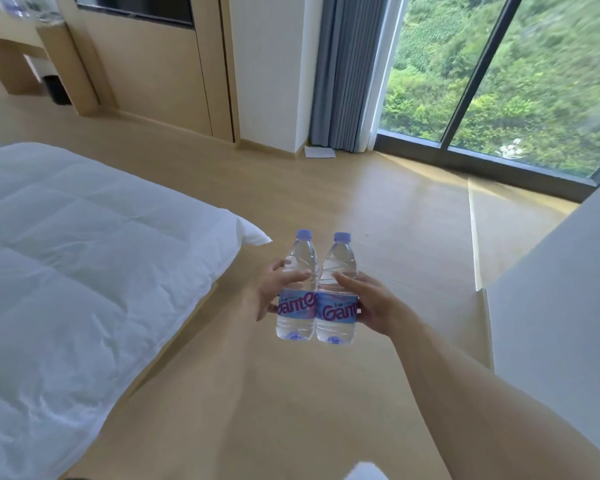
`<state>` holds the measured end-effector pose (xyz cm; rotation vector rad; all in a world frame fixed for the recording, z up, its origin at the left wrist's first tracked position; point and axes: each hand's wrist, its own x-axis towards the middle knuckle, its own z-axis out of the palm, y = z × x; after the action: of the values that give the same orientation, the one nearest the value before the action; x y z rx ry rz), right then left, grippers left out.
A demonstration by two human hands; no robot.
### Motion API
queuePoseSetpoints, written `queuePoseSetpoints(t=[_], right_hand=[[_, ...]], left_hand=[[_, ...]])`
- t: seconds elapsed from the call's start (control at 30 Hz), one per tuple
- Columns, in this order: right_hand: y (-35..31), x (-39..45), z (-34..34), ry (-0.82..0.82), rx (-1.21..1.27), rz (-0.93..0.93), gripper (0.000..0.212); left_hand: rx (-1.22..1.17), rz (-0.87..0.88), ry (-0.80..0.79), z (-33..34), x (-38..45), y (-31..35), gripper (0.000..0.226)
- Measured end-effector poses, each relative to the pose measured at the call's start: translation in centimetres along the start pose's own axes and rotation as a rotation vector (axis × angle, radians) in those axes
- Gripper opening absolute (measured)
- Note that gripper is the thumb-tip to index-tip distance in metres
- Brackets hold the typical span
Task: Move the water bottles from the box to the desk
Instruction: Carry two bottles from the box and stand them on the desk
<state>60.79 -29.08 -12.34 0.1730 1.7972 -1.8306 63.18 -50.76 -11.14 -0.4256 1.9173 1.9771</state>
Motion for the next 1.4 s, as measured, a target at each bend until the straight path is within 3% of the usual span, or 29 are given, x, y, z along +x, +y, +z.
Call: queuePoseSetpoints(t=[0.2,0.47,0.6,0.73,1.13,1.27,1.4], right_hand=[[-4.1,6.6,-2.1,0.013,0.003,-0.027,0.067],[-9.4,19.2,-6.3,-0.078,0.002,0.006,0.034],[-13.7,25.8,-8.8,-0.123,-0.017,0.043,0.039],[-17.8,31.7,-11.5,-0.183,-0.043,0.056,0.023],[-25.2,48.9,-13.5,-0.220,-0.060,0.075,0.085],[-28.0,55.1,-12.7,-0.237,-0.059,0.089,0.056],[-31.9,62.2,-11.4,-0.209,-0.030,0.105,0.059]], left_hand=[[0.056,0.040,0.024,-0.7,7.6,3.9,0.050],[0.074,0.030,0.109,-0.5,19.0,9.5,0.042],[0.044,0.001,0.185,0.1,24.9,13.1,0.032],[0.025,-0.004,0.221,0.6,30.6,16.8,0.036],[-0.026,-0.005,0.293,-2.0,44.9,23.4,0.032],[-0.028,-0.016,0.277,-4.9,51.1,25.6,0.036],[-0.046,-0.019,0.248,-8.7,57.9,28.9,0.034]])
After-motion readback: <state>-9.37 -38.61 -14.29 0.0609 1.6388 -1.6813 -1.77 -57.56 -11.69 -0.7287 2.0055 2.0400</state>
